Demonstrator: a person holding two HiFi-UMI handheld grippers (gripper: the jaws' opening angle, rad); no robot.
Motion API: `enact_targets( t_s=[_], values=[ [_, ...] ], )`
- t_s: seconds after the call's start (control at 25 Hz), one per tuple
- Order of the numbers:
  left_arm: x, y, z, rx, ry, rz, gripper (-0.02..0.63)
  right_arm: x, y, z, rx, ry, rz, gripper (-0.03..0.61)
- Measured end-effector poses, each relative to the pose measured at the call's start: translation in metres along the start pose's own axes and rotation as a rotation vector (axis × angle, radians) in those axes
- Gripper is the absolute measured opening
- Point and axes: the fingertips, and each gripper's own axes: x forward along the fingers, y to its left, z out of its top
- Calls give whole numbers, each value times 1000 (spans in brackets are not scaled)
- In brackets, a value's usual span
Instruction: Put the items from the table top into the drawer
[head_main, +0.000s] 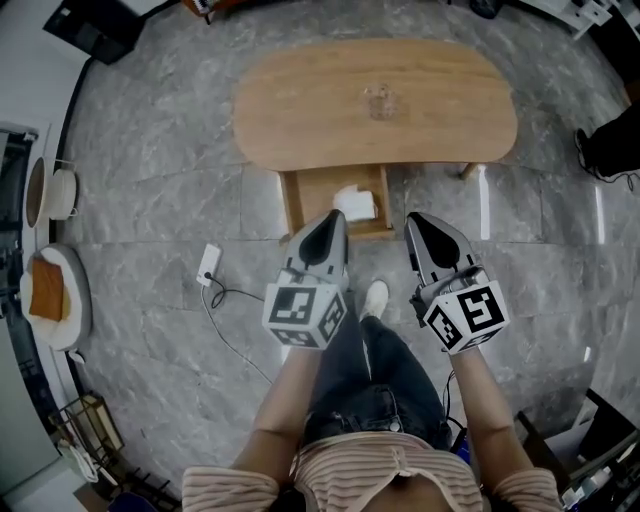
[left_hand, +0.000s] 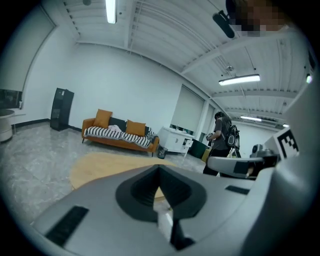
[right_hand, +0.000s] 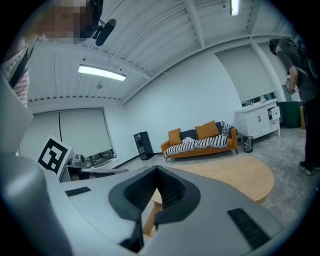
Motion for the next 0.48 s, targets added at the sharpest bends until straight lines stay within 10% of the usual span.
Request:
enact_targets(
  t_s=[0.48],
  values=[
    [-40,-13,44,41,-66,-8,13,-25,30,54,-74,-87,20,8]
  ],
)
